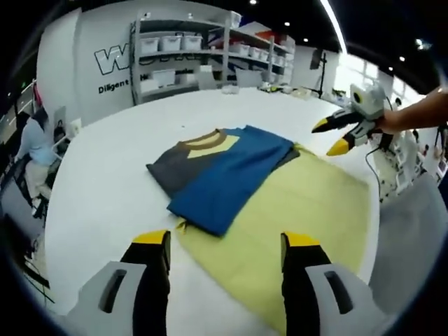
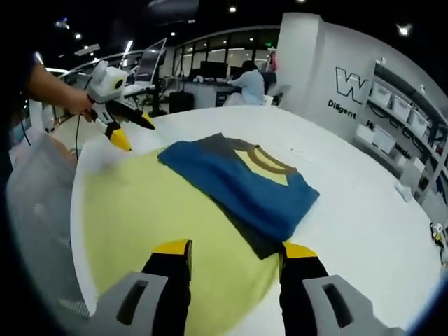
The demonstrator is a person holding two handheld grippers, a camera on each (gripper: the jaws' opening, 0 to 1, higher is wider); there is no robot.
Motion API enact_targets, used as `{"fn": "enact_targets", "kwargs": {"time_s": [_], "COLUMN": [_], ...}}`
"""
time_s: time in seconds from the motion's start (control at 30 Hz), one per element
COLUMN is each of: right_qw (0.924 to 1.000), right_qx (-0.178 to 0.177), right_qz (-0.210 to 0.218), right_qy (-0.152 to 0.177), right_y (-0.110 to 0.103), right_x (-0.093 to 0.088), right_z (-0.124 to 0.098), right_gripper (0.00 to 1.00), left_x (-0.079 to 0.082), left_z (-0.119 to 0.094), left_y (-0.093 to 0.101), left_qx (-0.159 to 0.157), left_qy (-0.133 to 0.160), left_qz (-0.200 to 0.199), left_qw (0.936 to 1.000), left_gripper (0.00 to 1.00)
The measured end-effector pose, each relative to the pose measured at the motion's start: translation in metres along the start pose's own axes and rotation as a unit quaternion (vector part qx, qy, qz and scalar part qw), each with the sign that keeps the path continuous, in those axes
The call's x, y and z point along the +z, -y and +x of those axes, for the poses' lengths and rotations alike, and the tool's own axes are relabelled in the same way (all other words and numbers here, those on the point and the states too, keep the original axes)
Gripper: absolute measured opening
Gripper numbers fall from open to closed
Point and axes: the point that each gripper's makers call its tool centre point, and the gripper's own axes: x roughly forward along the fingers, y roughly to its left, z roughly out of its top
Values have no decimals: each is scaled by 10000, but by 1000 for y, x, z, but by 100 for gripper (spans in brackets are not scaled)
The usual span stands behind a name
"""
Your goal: Fold the garment on the visible template until the final outline fits inside the template.
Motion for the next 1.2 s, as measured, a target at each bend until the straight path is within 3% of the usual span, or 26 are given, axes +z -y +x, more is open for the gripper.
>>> {"fn": "enact_targets", "kwargs": {"time_s": [0.37,0.6,0.87,1.2], "right_qw": [9998,9998,9997,9999], "right_qx": [161,208,139,147], "right_qz": [-78,-27,-185,-30], "right_qy": [-96,-47,54,5], "right_y": [-19,-25,-31,-46], "right_x": [-16,-14,-10,-21], "right_z": [-16,-22,-27,-37], "right_gripper": [56,61,77,82], "left_x": [-5,1,-5,-11], "left_z": [-18,-25,-33,-40], "left_y": [13,21,31,50], "left_qx": [-87,-145,-209,-437], "left_qy": [42,107,85,26], "left_qz": [207,420,534,804], "left_qw": [9997,9990,9983,9958], "left_gripper": [66,70,79,88]}}
